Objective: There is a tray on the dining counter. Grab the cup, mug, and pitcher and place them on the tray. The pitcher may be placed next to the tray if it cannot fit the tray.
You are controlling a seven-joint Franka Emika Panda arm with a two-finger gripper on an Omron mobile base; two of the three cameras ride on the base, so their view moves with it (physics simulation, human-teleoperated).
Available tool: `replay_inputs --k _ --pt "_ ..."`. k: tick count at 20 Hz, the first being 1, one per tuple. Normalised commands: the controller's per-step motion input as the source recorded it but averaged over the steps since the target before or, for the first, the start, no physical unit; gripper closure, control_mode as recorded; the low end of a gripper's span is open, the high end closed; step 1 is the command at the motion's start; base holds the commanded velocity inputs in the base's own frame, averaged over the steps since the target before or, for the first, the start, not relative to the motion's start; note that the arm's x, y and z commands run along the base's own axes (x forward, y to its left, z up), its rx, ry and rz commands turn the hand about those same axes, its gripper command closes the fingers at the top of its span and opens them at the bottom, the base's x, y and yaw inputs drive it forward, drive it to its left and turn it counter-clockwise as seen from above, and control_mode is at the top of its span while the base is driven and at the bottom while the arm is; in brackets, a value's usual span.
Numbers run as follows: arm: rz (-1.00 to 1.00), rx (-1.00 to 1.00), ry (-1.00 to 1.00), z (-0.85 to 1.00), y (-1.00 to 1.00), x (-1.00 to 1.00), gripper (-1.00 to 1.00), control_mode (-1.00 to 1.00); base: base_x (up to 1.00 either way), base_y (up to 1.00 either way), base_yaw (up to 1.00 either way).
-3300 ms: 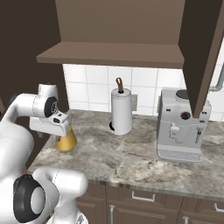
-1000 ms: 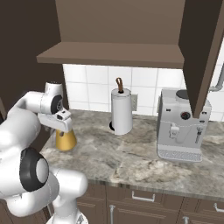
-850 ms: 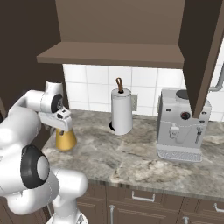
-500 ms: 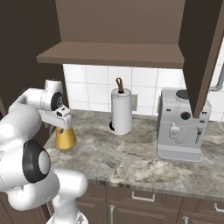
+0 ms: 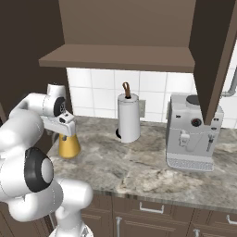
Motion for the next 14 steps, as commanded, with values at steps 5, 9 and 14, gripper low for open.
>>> replay_inputs --k 5,9,14 --pt "0.00 0.00 0.00 0.00 0.00 0.00 -1.00 -1.00 0.00 0.00 0.00" --pt "0.00 0.00 0.00 0.00 0.00 0.00 -1.00 -1.00 0.00 0.00 0.00" --pt "0.00 0.00 0.00 0.00 0.00 0.00 -1.00 -1.00 0.00 0.00 0.00"
